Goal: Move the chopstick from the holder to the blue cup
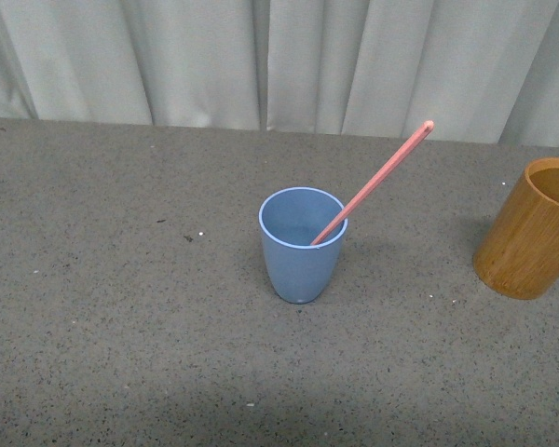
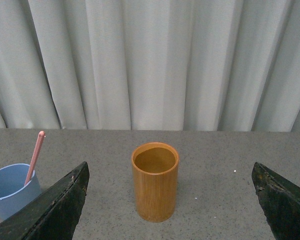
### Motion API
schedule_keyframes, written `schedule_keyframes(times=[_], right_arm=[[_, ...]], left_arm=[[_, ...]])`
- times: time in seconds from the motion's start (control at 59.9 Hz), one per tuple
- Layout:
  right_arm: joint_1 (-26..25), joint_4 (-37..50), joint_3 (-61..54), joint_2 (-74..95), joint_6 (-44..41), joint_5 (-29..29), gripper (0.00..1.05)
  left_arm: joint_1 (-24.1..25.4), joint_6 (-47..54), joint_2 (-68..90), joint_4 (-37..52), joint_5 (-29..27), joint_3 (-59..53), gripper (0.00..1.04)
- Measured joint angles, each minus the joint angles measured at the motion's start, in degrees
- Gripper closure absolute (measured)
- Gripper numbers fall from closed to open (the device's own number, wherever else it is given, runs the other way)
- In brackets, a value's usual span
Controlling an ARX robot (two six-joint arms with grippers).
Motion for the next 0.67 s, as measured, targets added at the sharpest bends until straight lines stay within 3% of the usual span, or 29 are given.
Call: schedule_keyframes(times=[0.668], right_arm=[[0.0, 0.0, 0.0, 0.0, 0.0, 0.0, 0.09]], left_arm=[[0.0, 0.0, 0.0, 0.0, 0.0, 0.0, 0.07]])
